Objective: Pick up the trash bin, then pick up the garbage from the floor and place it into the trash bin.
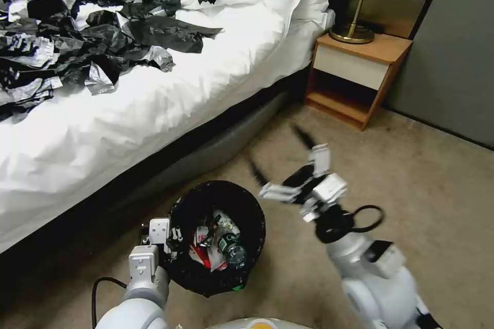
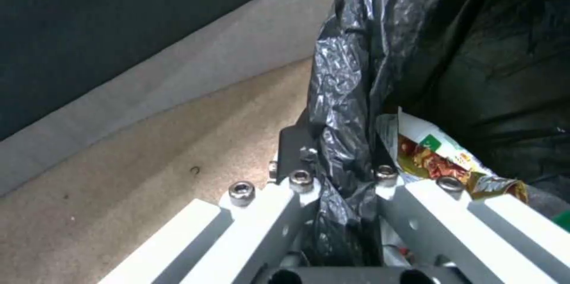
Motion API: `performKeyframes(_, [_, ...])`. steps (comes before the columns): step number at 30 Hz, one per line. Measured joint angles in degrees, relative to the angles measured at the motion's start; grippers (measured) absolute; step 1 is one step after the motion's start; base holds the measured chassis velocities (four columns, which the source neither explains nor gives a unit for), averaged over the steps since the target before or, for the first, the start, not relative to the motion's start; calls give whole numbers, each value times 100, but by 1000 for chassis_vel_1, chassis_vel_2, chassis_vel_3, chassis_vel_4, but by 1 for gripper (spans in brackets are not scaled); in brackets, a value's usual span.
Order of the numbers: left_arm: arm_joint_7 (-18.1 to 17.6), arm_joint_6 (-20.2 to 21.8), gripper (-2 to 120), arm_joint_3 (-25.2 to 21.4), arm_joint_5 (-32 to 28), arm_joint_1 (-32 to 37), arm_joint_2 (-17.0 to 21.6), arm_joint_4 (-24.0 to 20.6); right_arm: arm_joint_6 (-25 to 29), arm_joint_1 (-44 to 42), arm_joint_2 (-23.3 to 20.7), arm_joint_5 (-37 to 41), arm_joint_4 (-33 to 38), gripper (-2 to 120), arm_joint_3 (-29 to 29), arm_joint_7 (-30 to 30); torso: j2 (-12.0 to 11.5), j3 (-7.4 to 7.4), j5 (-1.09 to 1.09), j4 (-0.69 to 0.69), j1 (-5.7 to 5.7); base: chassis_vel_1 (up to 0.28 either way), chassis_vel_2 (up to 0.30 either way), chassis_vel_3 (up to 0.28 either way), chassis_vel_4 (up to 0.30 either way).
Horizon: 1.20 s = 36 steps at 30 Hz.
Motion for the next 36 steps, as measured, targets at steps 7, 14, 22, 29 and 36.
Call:
performKeyframes(7, [0, -1, 0, 26, -21, 2, -5, -4, -42, -742, 219, -207, -310, 100, 155, 754, 0, 0, 0, -1, 0, 0, 0, 0, 0])
performKeyframes(14, [1, -5, 0, -9, -39, 66, 18, -72, 74, -912, 413, -348, -843, 100, -197, 742, 0, 0, 0, 0, 0, 0, 0, 0, 0])
performKeyframes(22, [1, -6, 0, -32, -74, 55, 54, -101, 41, -942, 412, -411, -969, 100, -360, 690, 0, 0, -1, 0, 1, 28, 38, 36, 37])
performKeyframes(29, [1, -1, 0, -28, -77, 53, 49, -120, 41, -944, 371, -440, -1030, 100, -375, 643, 0, 0, 0, 0, 1, 79, 83, 79, 79])
performKeyframes(36, [1, 15, 0, -19, -55, 107, 30, -152, 95, -868, 351, -406, -1108, 100, -414, 581, 0, 0, 0, 0, 0, 106, 107, 107, 109])
